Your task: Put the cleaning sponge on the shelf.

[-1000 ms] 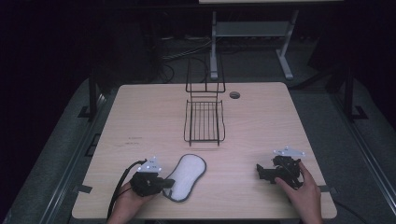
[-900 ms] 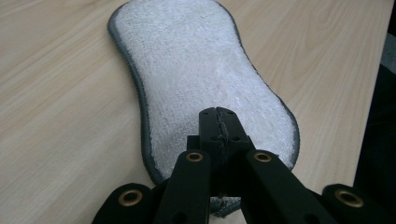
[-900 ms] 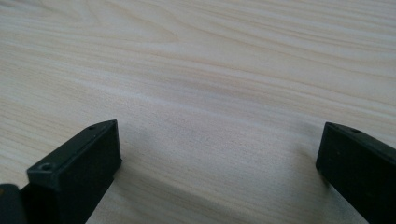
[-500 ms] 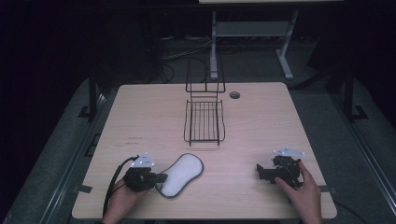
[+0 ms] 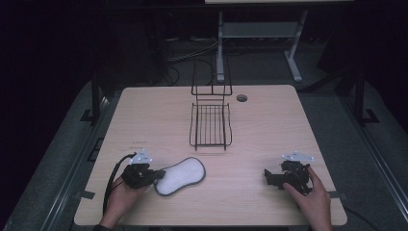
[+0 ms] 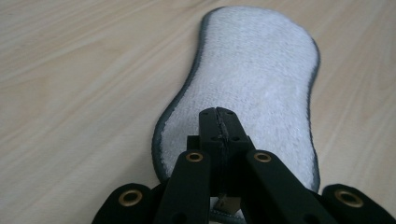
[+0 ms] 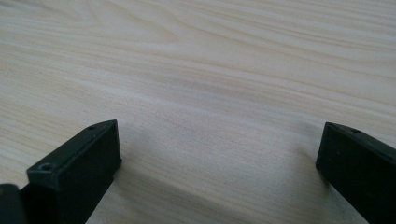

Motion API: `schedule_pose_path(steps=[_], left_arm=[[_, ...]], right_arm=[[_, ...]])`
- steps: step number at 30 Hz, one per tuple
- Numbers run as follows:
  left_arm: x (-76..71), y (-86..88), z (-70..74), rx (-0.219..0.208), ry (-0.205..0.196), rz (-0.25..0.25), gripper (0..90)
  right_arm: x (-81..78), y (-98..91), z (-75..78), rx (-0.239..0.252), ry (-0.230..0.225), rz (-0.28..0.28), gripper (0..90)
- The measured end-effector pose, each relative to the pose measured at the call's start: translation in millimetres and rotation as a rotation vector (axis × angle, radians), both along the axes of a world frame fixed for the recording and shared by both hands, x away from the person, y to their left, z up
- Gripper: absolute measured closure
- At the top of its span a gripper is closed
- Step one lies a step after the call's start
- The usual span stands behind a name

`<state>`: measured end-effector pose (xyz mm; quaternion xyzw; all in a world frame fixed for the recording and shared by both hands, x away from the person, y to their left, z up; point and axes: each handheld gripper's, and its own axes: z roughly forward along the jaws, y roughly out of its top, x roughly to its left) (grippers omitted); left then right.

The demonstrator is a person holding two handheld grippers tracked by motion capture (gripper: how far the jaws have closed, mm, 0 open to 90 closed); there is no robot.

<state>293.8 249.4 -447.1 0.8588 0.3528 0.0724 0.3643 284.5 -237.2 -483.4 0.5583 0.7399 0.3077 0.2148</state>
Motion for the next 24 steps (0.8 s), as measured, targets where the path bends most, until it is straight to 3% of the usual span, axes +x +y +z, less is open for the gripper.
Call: schedule_pose_path(steps=[6, 10, 15, 24], left_arm=[[7.9, 8.9, -0.2, -0.006, -0.004, 0.029, 89.6], [6.2, 9.8, 6.4, -0.055, -0.018, 0.039, 89.6], [1.8, -5.8, 18.4, -0.090, -0.051, 0.003, 89.6], [11.5, -35.5, 16.8, -0.056, -0.047, -0.066, 89.6]], right_arm=[[0.0, 0.0, 0.0, 0.000, 0.000, 0.000, 0.0], [0.0, 0.0, 0.0, 0.000, 0.000, 0.000, 0.0], [0.0, 0.0, 0.0, 0.000, 0.000, 0.000, 0.0], [0.0, 0.0, 0.0, 0.000, 0.000, 0.000, 0.0]])
